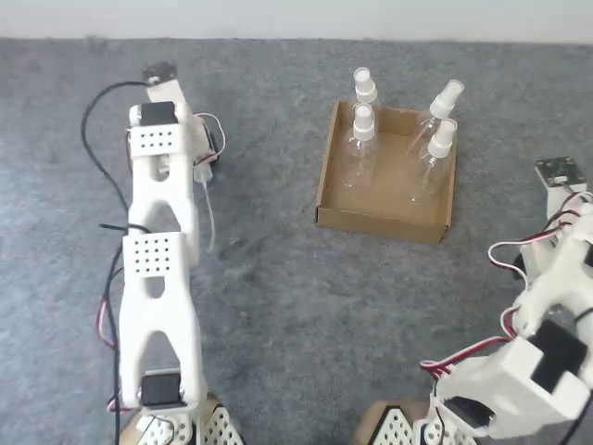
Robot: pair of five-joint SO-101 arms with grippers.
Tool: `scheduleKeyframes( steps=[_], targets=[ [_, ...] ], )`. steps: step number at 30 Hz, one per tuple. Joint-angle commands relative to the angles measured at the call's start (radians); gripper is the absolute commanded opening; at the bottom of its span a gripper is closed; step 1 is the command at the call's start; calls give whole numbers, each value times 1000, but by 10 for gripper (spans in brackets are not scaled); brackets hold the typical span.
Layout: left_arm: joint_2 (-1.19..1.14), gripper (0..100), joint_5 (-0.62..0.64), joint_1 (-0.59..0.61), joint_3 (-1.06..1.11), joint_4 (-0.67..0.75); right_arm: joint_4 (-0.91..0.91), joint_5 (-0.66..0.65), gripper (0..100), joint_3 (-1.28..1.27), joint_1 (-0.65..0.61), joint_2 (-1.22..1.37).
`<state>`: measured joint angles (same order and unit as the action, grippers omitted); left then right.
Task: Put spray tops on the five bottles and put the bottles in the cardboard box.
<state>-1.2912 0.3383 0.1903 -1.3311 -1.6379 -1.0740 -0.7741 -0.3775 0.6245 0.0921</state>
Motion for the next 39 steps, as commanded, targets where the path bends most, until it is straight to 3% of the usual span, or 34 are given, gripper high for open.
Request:
scheduleKeyframes(
  steps=[1, 5, 9, 20, 23, 29, 34, 39],
  targets=[
    [-38, 25, -57, -28, -239, -123, 16, 26, 7, 32, 8, 30],
    [-28, 10, -104, -37, -260, -123, 16, 23, 7, 32, 12, 30],
    [35, 10, -127, -64, -145, -126, 16, 17, 7, 34, 38, 30],
    [628, 10, -196, -196, 602, -106, 77, 51, 7, 11, 41, 30],
    [844, 10, -203, -245, 886, -20, 143, 101, 8, -29, 41, 30],
    [1290, 11, -235, -313, 1535, 305, 157, 109, 9, -55, 39, 30],
    [1550, 12, -292, -313, 1824, 393, 150, 118, 18, -55, 38, 30],
    [1662, 12, -325, -316, 2017, 482, 120, 198, 169, -55, 7, 30]
  ],
)
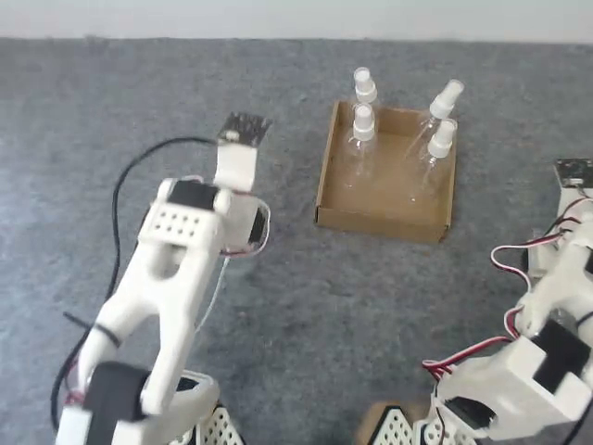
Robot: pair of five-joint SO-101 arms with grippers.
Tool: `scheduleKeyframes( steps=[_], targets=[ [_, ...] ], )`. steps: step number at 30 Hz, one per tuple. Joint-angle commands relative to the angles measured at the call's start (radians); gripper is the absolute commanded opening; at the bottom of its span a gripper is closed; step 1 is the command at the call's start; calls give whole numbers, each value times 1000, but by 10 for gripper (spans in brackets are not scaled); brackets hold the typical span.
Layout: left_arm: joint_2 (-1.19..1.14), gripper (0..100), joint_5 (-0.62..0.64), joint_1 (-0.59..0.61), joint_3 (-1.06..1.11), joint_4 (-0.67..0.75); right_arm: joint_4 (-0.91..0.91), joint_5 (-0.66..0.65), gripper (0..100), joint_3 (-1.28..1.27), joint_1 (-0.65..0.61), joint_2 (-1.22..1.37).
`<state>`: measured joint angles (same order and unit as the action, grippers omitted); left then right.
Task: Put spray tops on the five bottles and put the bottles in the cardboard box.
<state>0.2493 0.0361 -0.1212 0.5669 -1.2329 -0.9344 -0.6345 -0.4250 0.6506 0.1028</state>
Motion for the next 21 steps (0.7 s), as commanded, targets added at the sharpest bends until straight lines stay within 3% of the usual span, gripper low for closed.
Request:
scheduleKeyframes(
  steps=[1, 5, 10, 21],
  targets=[
    [129, 12, -23, -5, 156, 104, -19, 63, 197, -8, -25, 19],
    [138, 12, -25, 2, 262, 206, -21, 61, 267, -8, -47, 18],
    [133, 12, -25, -8, 278, 226, -36, 58, 300, 28, -94, 1],
    [141, 12, -26, 0, 280, 226, -384, -5, 325, 354, -150, 2]
  ],
)
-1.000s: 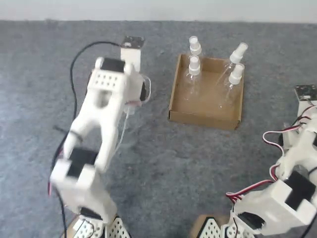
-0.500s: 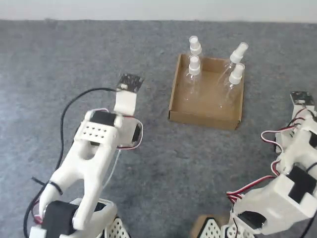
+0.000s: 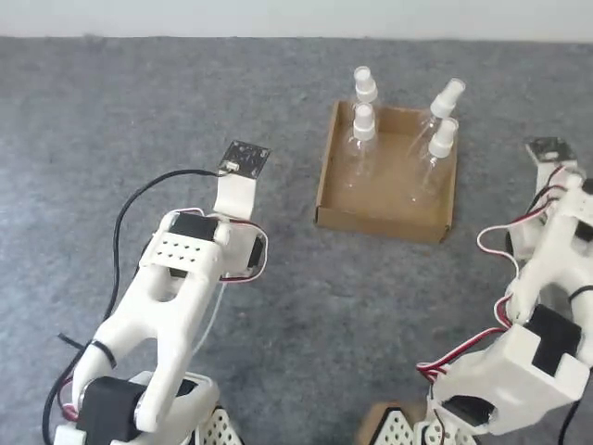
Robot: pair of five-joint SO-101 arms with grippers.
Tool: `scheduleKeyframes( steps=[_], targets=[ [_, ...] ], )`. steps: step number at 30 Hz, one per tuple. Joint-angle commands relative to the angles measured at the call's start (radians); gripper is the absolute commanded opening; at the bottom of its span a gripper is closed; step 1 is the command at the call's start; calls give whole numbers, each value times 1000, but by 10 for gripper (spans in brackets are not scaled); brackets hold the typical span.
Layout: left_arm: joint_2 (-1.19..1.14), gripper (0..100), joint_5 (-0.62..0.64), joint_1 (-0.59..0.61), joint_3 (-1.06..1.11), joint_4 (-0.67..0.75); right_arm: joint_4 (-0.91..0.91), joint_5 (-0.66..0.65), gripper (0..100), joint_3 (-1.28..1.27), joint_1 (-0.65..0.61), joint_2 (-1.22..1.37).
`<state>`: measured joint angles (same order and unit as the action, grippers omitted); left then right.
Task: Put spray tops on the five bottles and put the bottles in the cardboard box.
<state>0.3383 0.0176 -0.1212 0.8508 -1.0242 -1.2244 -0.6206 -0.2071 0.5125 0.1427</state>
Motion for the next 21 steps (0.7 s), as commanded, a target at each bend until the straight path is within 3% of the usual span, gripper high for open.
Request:
scheduleKeyframes(
  steps=[1, 12, 21],
  targets=[
    [52, 12, -8, 0, -4, 17, -111, -18, 325, 146, -12, -36],
    [52, 12, -8, 0, -4, 17, -130, -80, 319, 262, -8, 196],
    [46, 12, -8, -2, -4, 17, -130, -17, 209, 368, -7, 318]
  ],
)
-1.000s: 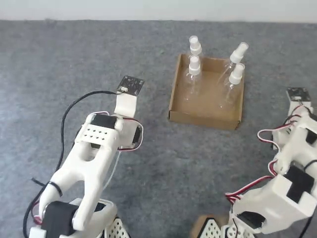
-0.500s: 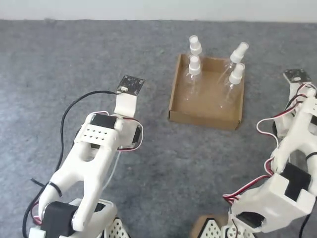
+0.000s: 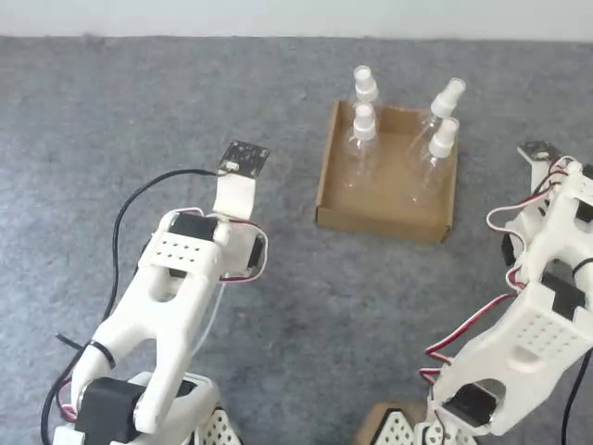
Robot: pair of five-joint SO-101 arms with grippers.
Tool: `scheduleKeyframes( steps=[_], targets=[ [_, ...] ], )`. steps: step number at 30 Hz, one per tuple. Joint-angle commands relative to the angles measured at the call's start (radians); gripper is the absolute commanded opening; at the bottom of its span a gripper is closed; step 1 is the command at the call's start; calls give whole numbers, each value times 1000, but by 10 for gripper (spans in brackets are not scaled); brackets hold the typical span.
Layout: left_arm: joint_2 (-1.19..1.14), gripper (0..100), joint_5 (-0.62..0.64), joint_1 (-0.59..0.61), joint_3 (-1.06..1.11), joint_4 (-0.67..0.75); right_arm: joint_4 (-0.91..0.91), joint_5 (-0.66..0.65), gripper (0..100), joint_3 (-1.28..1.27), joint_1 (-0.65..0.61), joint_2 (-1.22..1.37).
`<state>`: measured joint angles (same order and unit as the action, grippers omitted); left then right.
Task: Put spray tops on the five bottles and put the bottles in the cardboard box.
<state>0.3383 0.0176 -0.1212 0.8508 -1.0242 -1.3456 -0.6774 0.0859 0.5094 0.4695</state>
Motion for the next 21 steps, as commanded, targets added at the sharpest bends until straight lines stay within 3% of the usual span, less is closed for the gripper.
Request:
scheduleKeyframes(
  steps=[1, 8, 17, 21],
  targets=[
    [46, 12, -8, -2, -4, 17, -8, 40, 188, 75, -4, -10],
    [46, 12, -8, 0, -4, 17, -12, 40, 2, 101, -4, -12],
    [44, 12, -8, -2, -4, 17, -225, 52, 6, 295, -22, -99],
    [48, 12, -6, 2, -2, 29, -232, 149, 6, 258, -90, -271]
  ],
)
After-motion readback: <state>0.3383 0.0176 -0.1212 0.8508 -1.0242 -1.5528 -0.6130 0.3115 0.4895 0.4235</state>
